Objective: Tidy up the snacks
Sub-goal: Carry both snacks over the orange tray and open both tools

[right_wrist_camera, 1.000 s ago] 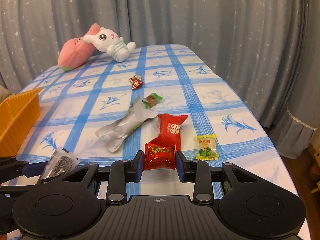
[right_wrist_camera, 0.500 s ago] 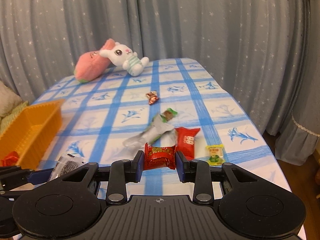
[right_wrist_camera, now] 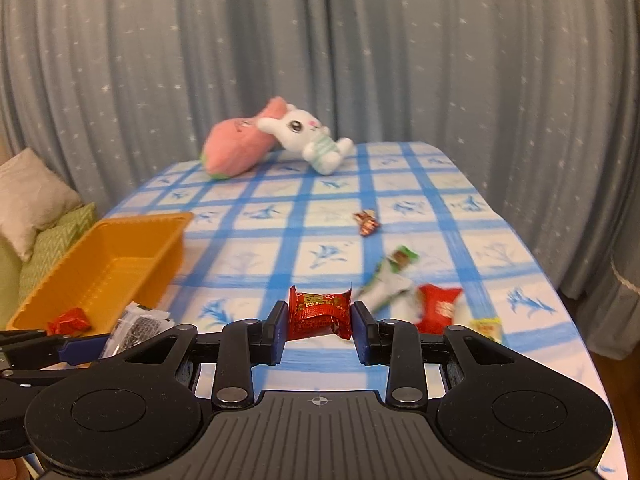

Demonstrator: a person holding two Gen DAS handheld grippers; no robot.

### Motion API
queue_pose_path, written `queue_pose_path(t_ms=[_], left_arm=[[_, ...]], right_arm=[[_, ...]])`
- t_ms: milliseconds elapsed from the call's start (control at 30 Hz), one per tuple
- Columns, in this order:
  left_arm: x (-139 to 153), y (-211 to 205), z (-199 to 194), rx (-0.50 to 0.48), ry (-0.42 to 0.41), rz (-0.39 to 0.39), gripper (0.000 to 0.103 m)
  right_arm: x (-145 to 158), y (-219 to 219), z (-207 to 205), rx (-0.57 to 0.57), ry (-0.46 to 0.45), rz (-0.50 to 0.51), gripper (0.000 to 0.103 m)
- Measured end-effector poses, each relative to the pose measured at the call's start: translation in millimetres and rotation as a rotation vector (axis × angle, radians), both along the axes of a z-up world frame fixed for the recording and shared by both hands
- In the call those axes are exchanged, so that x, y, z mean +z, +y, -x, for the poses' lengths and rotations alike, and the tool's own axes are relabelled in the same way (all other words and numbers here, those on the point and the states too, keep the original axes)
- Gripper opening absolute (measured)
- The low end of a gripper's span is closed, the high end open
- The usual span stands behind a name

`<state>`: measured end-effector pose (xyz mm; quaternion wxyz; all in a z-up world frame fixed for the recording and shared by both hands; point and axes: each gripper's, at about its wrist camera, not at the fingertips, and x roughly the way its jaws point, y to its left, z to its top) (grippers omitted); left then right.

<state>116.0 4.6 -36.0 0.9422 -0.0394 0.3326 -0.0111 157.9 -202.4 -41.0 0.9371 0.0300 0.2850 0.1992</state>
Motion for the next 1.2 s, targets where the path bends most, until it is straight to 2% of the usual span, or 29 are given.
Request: queue_pose_path(t_ms=[367, 733, 1000, 1200], left_arm=[[22.0, 42.1, 5.1, 0.084, -0.031, 0.008, 0.034], [49.8, 110.7, 3.2, 0.169, -0.064, -0.011, 0.034], [48.6, 155.6, -3.0, 0.199, -0.042, -0.031, 0.034], [36.3, 174.6, -11.5, 0.209, -0.015, -0.030, 0.034]], right_arm=[[18.2, 44.7, 1.3, 0.098, -0.037, -0.004, 0.034], [32.5, 109.3, -1.3, 0.254, -0.073, -0.023, 0.034], [33.7, 155.7, -15.4, 0.360, -0.072, -0.008, 0.034], [23.1, 179.0, -32.3, 0.408, -0.032, 0.009, 0.034]])
